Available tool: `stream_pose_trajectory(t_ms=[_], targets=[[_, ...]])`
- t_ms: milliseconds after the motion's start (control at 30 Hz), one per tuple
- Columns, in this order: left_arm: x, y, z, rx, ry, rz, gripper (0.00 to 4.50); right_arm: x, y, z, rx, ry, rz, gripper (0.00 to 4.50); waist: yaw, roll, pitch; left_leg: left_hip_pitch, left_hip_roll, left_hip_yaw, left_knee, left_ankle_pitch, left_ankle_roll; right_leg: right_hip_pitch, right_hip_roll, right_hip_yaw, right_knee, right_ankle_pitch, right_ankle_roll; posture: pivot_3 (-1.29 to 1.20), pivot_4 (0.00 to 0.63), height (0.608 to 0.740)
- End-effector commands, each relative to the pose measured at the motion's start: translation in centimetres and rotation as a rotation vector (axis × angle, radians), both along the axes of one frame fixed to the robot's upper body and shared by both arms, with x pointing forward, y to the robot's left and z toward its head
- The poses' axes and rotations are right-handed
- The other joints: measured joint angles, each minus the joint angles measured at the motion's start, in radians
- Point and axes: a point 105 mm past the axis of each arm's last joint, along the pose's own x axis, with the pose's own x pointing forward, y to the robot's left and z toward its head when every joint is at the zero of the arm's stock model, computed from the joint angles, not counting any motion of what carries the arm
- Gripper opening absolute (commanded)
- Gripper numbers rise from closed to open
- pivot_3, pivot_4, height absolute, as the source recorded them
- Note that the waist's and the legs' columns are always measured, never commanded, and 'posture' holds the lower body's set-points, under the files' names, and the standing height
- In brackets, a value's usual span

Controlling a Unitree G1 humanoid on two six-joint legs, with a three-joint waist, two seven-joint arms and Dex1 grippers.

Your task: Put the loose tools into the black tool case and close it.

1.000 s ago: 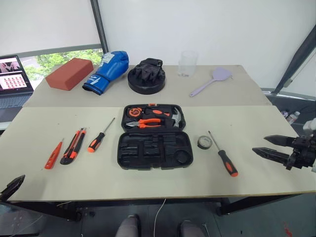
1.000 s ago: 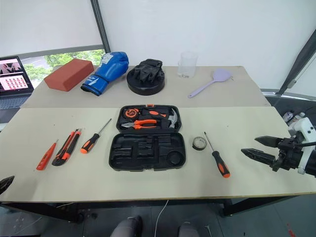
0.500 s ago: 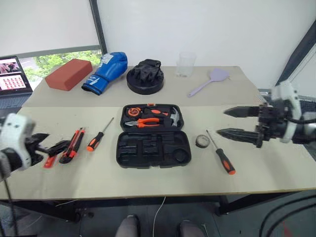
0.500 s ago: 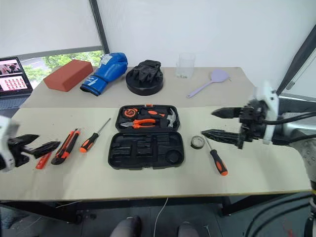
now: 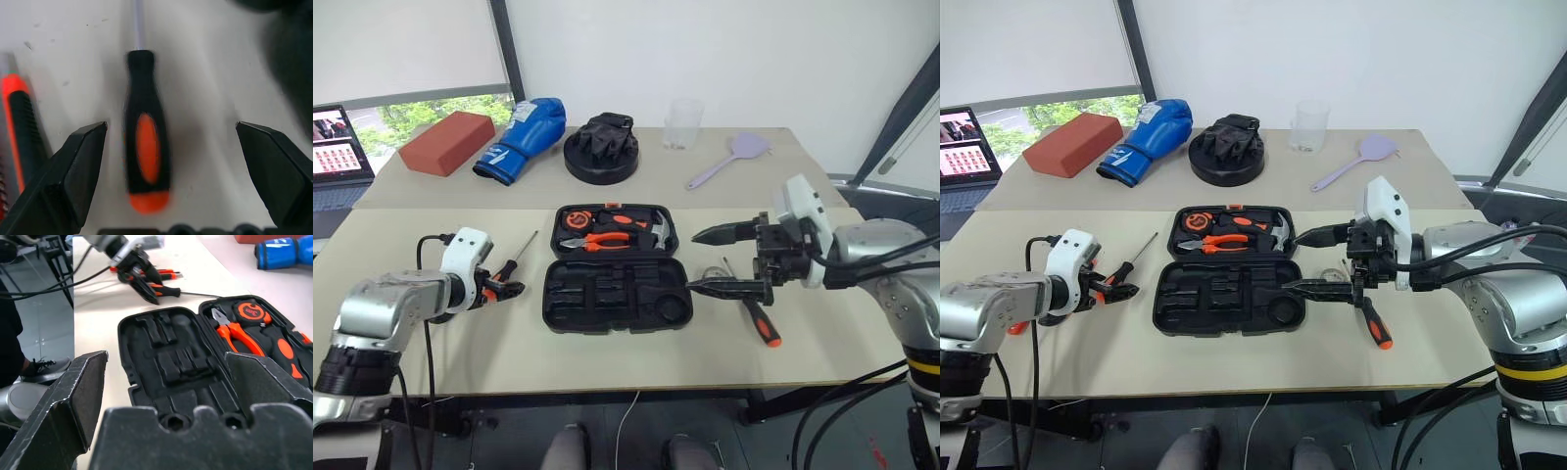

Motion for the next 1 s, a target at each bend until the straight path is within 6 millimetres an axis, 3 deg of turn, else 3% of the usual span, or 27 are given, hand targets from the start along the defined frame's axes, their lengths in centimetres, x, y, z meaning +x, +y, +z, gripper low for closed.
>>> stream_pose_trajectory(t_ms=[33, 67, 167, 233, 333, 433, 500, 567, 633, 733, 800, 867, 1000], targets=[[1.1, 0.3, -0.5, -0.010, 0.003, 0.031, 3.97, -0.1, -0.1, 0.6, -0.001, -0.065, 0.005, 4.50, 0.005, 0.000, 0.000, 0.000, 0.000, 0.000, 0.000, 0.000, 0.000, 0.000, 0.000, 0.000, 0.000, 0.000, 0.000, 0.00, 0.150, 0.735], [1.1, 0.4, -0.9, -0.010, 0.015, 0.033, 3.83, 0.0, -0.2, 0.5, -0.004, -0.070, 0.000, 4.50, 0.006, 0.000, 0.000, 0.000, 0.000, 0.000, 0.000, 0.000, 0.000, 0.000, 0.000, 0.000, 0.000, 0.000, 0.000, 0.00, 0.150, 0.735], [1.2, 0.4, -1.6, -0.036, 0.036, 0.031, 2.50, 0.2, -0.3, 0.4, -0.006, -0.082, -0.013, 4.50, 0.010, 0.000, 0.000, 0.001, 0.000, 0.000, 0.001, 0.001, -0.001, 0.001, 0.000, 0.000, 0.001, 0.001, 0.001, 0.00, 0.150, 0.735], [1.4, 0.4, -1.6, -0.055, 0.033, 0.034, 1.85, 0.4, -0.4, 0.4, -0.007, -0.090, -0.025, 4.50, 0.013, 0.000, 0.000, 0.002, 0.000, 0.000, 0.001, 0.001, -0.001, 0.002, 0.000, 0.000, 0.001, 0.001, 0.001, 0.00, 0.150, 0.735], [2.0, 1.0, 0.5, -0.067, -0.055, 0.016, 0.89, 0.5, -0.8, 0.3, -0.011, -0.097, -0.050, 4.50, 0.016, 0.000, 0.000, 0.003, 0.000, 0.000, 0.001, 0.001, -0.002, 0.002, 0.000, 0.000, 0.000, 0.002, 0.001, 0.00, 0.150, 0.735], [3.0, 0.1, 6.5, -0.112, -0.283, -0.123, 0.88, 0.4, -1.4, 0.0, -0.021, -0.076, -0.073, 4.50, 0.021, -0.001, 0.001, 0.002, 0.000, 0.000, 0.001, 0.001, -0.002, 0.002, 0.000, 0.000, 0.000, 0.002, 0.001, 0.00, 0.150, 0.735], [2.1, -2.3, 9.7, -0.070, -0.402, -0.366, 0.88, 0.2, -1.8, -0.3, -0.025, -0.046, -0.085, 4.50, 0.022, -0.004, 0.002, -0.002, 0.000, 0.000, 0.001, 0.002, -0.003, -0.002, 0.000, -0.001, 0.001, 0.002, 0.000, 0.00, 0.150, 0.735], [0.6, -4.7, 10.6, 0.016, -0.425, -0.629, 0.88, 0.2, -2.2, -0.5, -0.026, -0.025, -0.103, 4.50, 0.021, -0.006, 0.003, -0.005, 0.000, -0.001, 0.001, 0.004, -0.006, -0.005, 0.000, -0.001, 0.000, 0.003, 0.000, 0.00, 0.150, 0.735], [-0.5, -7.4, 10.8, 0.066, -0.382, -0.862, 0.88, 0.2, -2.5, -0.8, -0.039, -0.024, -0.127, 4.50, 0.022, -0.005, 0.003, -0.006, 0.000, 0.000, 0.000, 0.004, -0.006, -0.004, 0.000, -0.001, -0.002, 0.003, 0.000, 0.00, 0.150, 0.735], [0.1, -10.1, 9.8, 0.152, -0.337, -1.029, 0.88, 0.7, -2.9, -1.1, -0.058, -0.048, -0.179, 4.50, 0.029, -0.005, 0.003, -0.005, 0.000, 0.000, 0.000, 0.004, -0.006, -0.003, 0.000, -0.001, -0.001, 0.003, 0.001, 0.00, 0.150, 0.735], [0.3, -11.0, 9.0, 0.207, -0.317, -1.105, 0.88, 0.8, -3.0, -1.2, -0.057, -0.051, -0.199, 4.50, 0.027, -0.005, 0.003, -0.005, 0.000, 0.000, 0.001, 0.004, -0.006, -0.003, 0.000, -0.001, 0.000, 0.003, 0.001, 0.00, 0.150, 0.735], [1.5, -12.0, 7.0, 0.326, -0.258, -1.177, 0.88, 0.9, -3.0, -1.2, -0.049, -0.057, -0.223, 4.50, 0.020, -0.005, 0.003, -0.005, 0.000, 0.000, 0.002, 0.004, -0.006, -0.003, 0.000, -0.001, 0.000, 0.003, 0.001, 0.00, 0.150, 0.735], [3.4, -12.5, 5.1, 0.429, -0.200, -1.216, 0.88, 1.0, -3.2, -1.5, -0.042, -0.072, -0.267, 4.50, 0.016, -0.006, 0.004, -0.005, 0.000, 0.000, 0.003, 0.005, -0.005, -0.003, 0.000, -0.001, 0.001, 0.003, 0.001, 0.00, 0.150, 0.735]])
